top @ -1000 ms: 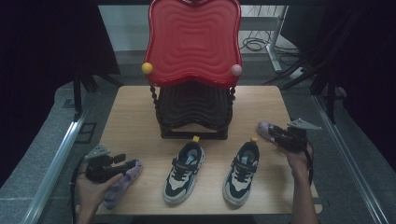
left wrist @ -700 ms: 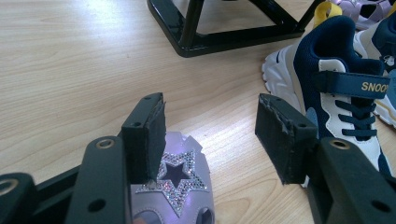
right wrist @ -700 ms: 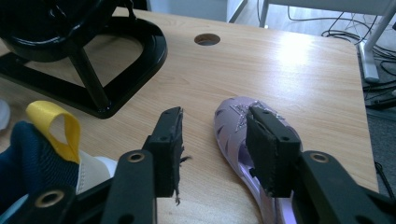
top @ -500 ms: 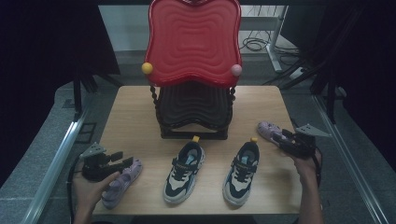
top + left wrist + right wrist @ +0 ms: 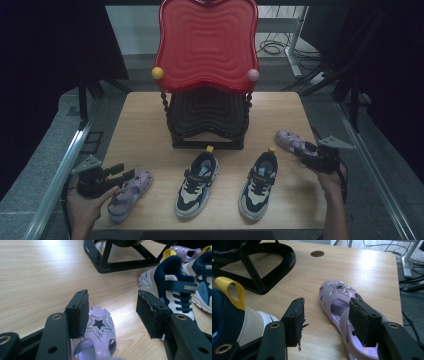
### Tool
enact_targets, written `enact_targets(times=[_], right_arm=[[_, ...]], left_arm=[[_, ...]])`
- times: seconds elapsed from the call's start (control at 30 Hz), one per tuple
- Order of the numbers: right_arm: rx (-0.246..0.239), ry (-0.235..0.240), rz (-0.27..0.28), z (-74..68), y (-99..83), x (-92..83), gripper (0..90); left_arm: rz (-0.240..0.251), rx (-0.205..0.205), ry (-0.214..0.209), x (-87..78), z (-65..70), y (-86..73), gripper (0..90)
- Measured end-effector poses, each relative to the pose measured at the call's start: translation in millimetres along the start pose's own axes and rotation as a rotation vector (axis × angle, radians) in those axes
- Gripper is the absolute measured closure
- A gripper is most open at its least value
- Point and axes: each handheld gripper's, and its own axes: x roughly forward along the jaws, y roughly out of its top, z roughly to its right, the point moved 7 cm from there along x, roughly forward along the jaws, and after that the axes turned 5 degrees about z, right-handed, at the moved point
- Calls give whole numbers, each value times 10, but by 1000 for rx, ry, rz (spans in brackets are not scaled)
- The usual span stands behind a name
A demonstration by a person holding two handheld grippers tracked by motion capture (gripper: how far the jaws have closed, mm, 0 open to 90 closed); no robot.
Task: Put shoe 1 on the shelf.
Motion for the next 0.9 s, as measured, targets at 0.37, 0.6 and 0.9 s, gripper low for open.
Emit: enact_targets(times=[0.37,0.6,0.9], right_arm=[[24,-23,-8,55,-68,-14,422],[43,-43,-9,98,-68,-2,422],[70,-17,-12,75,-78,54,420]], left_arm=[[-43,17,-36,-109,122,-209,439],[-80,8,-17,-207,115,-396,451],[-121,10,-20,-261,170,-672,532]])
